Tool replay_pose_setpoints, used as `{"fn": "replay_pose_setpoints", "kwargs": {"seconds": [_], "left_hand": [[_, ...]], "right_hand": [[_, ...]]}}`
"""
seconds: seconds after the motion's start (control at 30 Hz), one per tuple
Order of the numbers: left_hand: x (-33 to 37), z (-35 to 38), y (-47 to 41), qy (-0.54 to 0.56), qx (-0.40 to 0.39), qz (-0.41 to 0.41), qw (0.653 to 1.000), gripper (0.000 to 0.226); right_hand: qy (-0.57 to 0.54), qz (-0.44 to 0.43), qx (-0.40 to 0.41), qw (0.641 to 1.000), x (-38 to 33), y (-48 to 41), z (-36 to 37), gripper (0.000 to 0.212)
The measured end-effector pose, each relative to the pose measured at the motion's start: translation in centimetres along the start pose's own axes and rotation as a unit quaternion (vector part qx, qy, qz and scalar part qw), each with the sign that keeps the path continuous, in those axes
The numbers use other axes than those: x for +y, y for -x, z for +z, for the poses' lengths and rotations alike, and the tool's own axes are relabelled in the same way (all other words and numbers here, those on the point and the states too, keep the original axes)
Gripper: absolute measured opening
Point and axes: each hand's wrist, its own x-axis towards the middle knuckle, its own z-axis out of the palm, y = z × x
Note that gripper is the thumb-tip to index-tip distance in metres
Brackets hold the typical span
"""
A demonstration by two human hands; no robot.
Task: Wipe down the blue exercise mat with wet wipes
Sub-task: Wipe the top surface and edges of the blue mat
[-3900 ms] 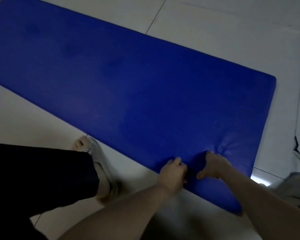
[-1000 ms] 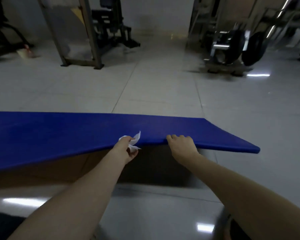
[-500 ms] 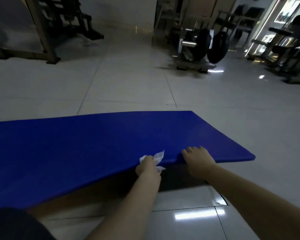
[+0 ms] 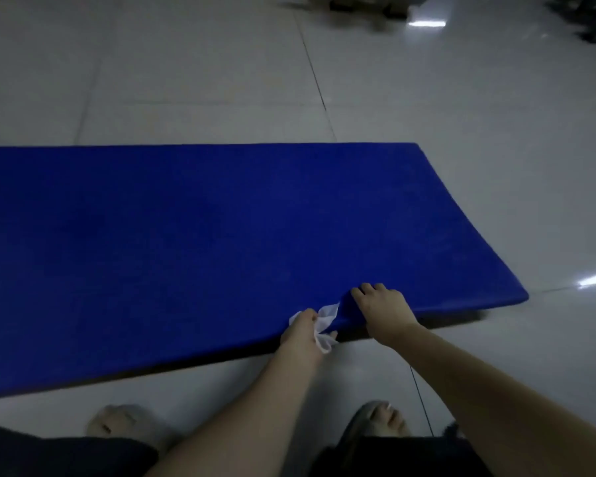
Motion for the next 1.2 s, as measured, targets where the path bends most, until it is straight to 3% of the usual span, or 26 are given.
{"fn": "replay_pose_setpoints", "kwargs": {"seconds": [0.2, 0.33, 0.4, 0.47, 0.57, 0.67, 0.77, 0.87, 1.0, 1.07, 1.13, 1.2], "left_hand": [[-6.3, 0.4, -1.1, -0.002, -0.030, -0.056, 0.998, 0.027], [-6.6, 2.0, -1.1, -0.053, -0.040, -0.079, 0.995, 0.034], [-6.2, 2.0, -1.0, -0.128, -0.029, -0.121, 0.984, 0.030], [-6.4, 0.5, -2.1, -0.203, 0.010, -0.114, 0.972, 0.035], [-6.7, -2.2, -2.0, -0.227, 0.080, 0.001, 0.971, 0.023], [-4.6, -3.3, -1.9, -0.255, 0.089, 0.062, 0.961, 0.022], [-0.8, -2.7, 0.1, -0.228, 0.038, 0.050, 0.972, 0.026], [2.0, -2.5, 1.9, -0.187, -0.019, 0.006, 0.982, 0.029], [4.3, -4.5, 2.3, -0.260, -0.069, 0.023, 0.963, 0.022], [4.8, -6.2, 1.5, -0.303, -0.082, 0.015, 0.949, 0.036], [4.6, -8.7, 0.5, -0.348, 0.004, 0.080, 0.934, 0.034], [4.2, -12.4, -1.1, -0.408, 0.220, 0.186, 0.866, 0.028]], "right_hand": [[-0.004, 0.031, -0.043, 0.999, 2.0, 2.6, 5.4, 0.079], [-0.026, 0.034, -0.078, 0.996, 4.1, 3.3, 6.9, 0.093], [-0.057, 0.029, -0.122, 0.990, 4.5, 3.2, 7.1, 0.095], [-0.105, 0.038, -0.156, 0.981, 4.1, 2.6, 6.4, 0.081], [-0.187, 0.032, -0.116, 0.975, 1.7, 1.1, 4.5, 0.059], [-0.325, -0.029, -0.067, 0.943, -2.3, -0.2, 2.3, 0.064], [-0.413, -0.076, -0.084, 0.903, -6.4, -0.6, 0.3, 0.043], [-0.454, -0.076, -0.059, 0.886, -8.5, -0.5, -0.6, 0.026], [-0.509, -0.029, -0.010, 0.860, -8.7, -0.6, -0.9, 0.013], [-0.517, 0.010, 0.014, 0.856, -8.1, -0.8, -0.5, 0.032], [-0.504, 0.045, -0.015, 0.862, -7.0, -0.8, 0.2, 0.055], [-0.454, 0.097, -0.049, 0.884, -5.4, -0.7, 1.4, 0.055]]}}
